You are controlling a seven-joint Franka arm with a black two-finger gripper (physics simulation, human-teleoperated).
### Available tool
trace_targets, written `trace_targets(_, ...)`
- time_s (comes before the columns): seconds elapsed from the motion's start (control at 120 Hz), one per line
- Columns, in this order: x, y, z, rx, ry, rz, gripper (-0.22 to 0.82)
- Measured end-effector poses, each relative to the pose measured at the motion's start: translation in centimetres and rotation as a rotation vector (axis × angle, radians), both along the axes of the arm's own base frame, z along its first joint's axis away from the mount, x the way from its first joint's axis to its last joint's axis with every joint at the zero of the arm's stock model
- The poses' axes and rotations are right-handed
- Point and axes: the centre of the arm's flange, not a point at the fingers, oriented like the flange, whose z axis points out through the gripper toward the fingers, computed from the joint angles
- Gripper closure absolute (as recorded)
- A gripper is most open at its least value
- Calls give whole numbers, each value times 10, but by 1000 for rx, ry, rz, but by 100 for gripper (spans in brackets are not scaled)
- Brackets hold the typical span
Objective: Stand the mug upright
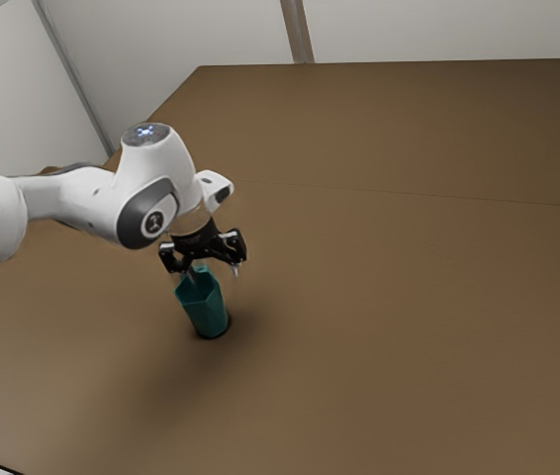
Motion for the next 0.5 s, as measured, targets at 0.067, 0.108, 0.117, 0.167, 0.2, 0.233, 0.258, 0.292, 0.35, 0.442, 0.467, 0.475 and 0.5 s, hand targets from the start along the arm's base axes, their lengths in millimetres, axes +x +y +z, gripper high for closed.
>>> trace_targets(0.067,-1,-2,13,-1,-22,2,10)
trace_targets(0.108,0,-5,23,-2,-37,-1,8)
trace_targets(0.117,1,-6,25,-1,-40,-2,8)
trace_targets(0.167,6,-10,41,-1,-60,-14,6)
trace_targets(0.2,9,-12,52,0,-70,-24,5)
trace_targets(0.233,12,-13,62,3,-79,-36,4)
trace_targets(0.258,15,-14,72,4,-86,-46,4)
trace_targets(0.292,19,-14,84,7,-94,-60,3)
trace_targets(0.35,24,-14,105,14,-101,-81,3)
trace_targets(0.442,29,-12,135,25,-100,-111,2)
trace_targets(0.467,29,-12,142,28,-97,-119,1)
trace_targets(0.475,29,-12,144,28,-96,-121,1)
trace_targets(0.5,30,-12,151,31,-94,-129,1)
